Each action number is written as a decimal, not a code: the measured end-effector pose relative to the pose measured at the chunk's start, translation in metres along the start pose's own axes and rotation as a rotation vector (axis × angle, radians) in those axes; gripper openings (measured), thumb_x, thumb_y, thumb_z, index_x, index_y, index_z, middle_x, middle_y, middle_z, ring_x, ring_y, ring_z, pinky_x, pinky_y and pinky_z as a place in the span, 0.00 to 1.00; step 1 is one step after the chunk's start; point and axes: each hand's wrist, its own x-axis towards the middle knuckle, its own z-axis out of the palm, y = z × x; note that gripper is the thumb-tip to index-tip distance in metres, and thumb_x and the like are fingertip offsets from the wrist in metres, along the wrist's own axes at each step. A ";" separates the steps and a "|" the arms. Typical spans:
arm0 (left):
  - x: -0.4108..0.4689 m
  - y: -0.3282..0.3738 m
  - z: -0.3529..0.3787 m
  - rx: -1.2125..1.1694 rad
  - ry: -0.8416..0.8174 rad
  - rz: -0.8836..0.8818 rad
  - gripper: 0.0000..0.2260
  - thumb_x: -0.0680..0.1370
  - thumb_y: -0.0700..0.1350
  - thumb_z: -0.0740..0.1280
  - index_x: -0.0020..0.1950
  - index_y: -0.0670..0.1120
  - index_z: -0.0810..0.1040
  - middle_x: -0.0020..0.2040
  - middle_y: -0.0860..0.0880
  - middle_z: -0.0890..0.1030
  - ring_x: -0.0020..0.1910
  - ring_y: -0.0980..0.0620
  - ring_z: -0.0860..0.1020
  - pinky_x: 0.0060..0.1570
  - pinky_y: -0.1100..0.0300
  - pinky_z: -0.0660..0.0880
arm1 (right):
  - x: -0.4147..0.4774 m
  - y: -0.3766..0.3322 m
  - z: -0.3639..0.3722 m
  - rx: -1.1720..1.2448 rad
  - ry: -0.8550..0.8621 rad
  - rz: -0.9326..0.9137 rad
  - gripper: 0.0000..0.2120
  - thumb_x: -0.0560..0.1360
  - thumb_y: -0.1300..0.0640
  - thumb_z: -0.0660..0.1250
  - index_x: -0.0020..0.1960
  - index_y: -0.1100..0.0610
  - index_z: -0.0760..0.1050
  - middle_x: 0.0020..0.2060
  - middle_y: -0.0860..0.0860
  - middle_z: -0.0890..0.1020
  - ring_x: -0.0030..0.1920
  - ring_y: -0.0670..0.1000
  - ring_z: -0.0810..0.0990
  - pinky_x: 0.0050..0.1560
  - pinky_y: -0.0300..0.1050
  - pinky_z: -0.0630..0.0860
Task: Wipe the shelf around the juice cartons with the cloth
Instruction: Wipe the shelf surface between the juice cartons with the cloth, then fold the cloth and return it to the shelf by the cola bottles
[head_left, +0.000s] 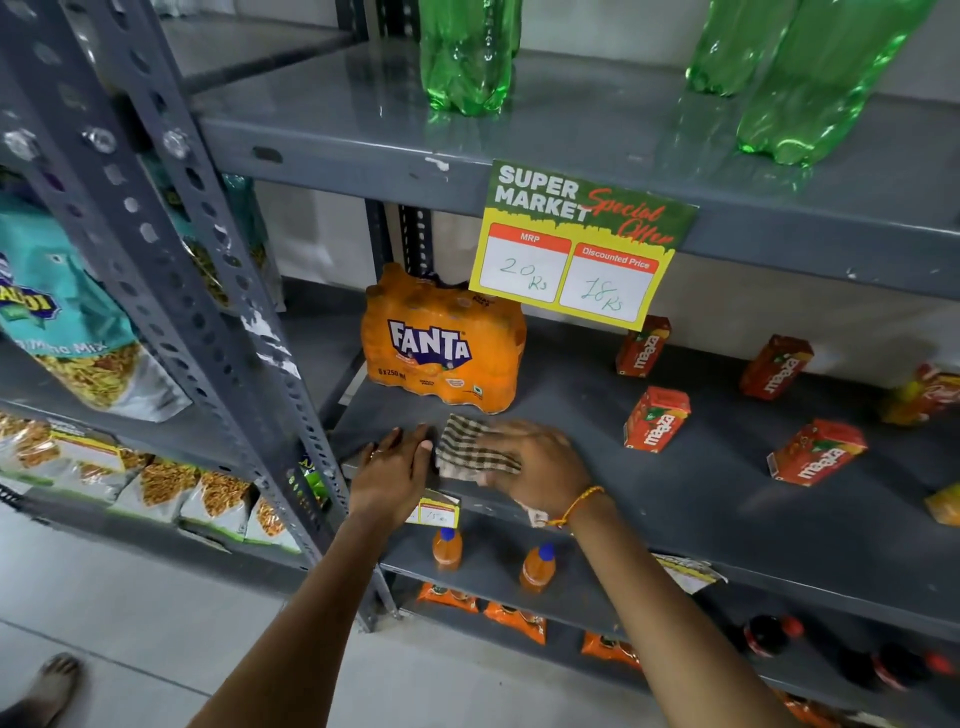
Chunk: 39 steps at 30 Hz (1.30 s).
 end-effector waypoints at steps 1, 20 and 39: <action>0.000 0.007 -0.003 -0.002 0.017 0.000 0.20 0.80 0.53 0.44 0.69 0.52 0.64 0.66 0.42 0.73 0.68 0.44 0.67 0.66 0.48 0.62 | 0.001 0.001 -0.003 0.070 0.119 0.076 0.19 0.74 0.46 0.66 0.64 0.49 0.75 0.65 0.51 0.78 0.67 0.53 0.73 0.67 0.53 0.70; 0.028 0.046 -0.012 -0.083 -0.196 -0.270 0.14 0.77 0.49 0.61 0.57 0.41 0.75 0.58 0.40 0.79 0.56 0.41 0.76 0.52 0.50 0.73 | 0.003 0.007 0.026 0.378 0.282 0.787 0.17 0.73 0.54 0.68 0.58 0.64 0.77 0.59 0.60 0.81 0.60 0.60 0.79 0.60 0.52 0.78; -0.152 0.330 -0.094 -0.311 0.049 0.415 0.10 0.75 0.41 0.66 0.38 0.49 0.66 0.30 0.56 0.70 0.30 0.59 0.69 0.27 0.66 0.61 | -0.290 0.058 -0.189 0.497 0.799 0.443 0.17 0.74 0.57 0.70 0.32 0.49 0.64 0.27 0.43 0.69 0.29 0.42 0.70 0.28 0.30 0.67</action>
